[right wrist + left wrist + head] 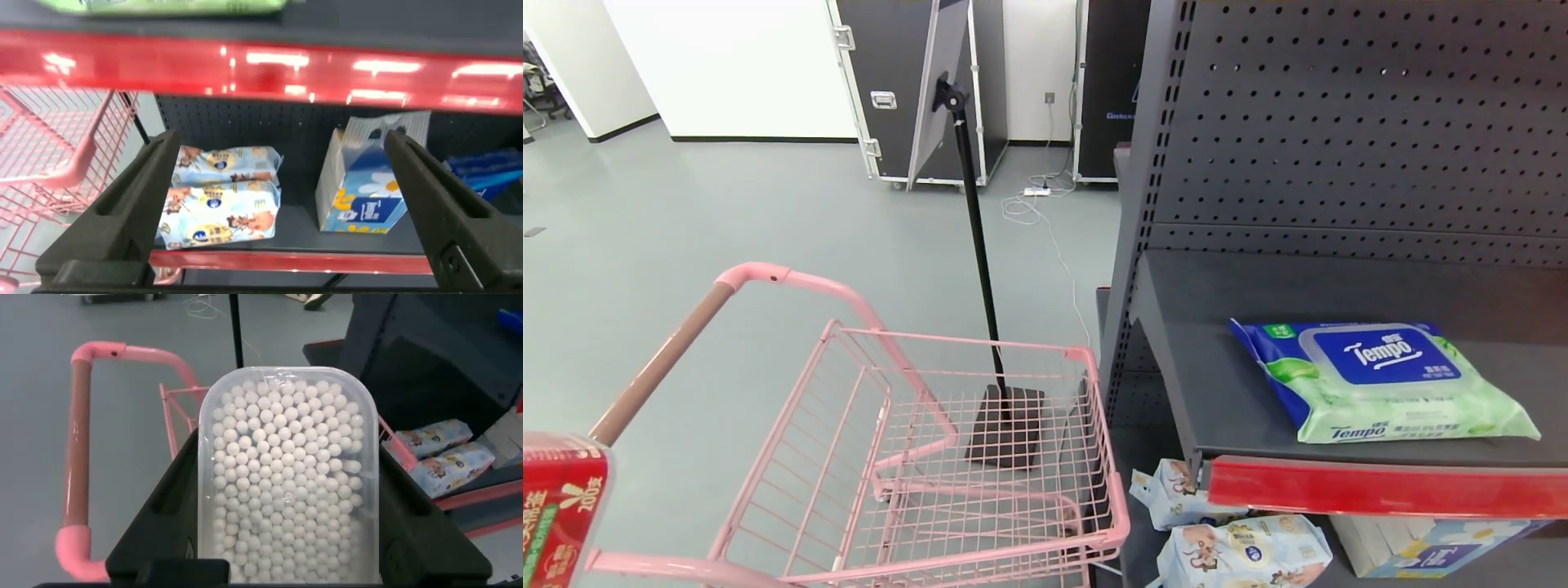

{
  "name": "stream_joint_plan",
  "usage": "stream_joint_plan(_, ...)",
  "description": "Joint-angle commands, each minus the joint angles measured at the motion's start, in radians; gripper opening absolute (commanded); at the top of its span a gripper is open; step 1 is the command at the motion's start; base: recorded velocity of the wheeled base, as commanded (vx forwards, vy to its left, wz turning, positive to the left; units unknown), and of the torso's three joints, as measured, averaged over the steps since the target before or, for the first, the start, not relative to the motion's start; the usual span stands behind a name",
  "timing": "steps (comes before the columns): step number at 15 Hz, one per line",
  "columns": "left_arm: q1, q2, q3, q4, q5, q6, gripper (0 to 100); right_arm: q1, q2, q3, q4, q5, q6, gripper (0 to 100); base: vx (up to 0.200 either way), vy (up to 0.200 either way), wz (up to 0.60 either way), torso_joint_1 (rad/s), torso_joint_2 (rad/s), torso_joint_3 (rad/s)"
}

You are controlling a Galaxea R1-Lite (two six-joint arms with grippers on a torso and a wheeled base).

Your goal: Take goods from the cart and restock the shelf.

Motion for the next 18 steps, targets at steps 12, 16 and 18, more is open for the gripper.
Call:
stream_joint_plan(12, -0.001, 0.01, 0.015, -0.075, -0.044, 0.0, 0, 0.0, 0.001, 0.0, 0.0, 0.0, 0.0, 100, 0.0, 0.0, 0.0, 0.17, -0.42, -0.253)
stream_joint_plan(16, -0.006, 0.022, 0.011, -0.076, -0.049, 0.003, 0, 0.0, 0.001, 0.0, 0.0, 0.0, 0.0, 100, 0.0, 0.0, 0.0, 0.09, -0.21, -0.122)
stream_joint_plan(18, -0.008, 0.062, 0.012, -0.088, -0.052, 0.028, 0, 0.0, 0.001, 0.0, 0.0, 0.0, 0.0, 100, 0.0, 0.0, 0.0, 0.0, 0.0, 0.0)
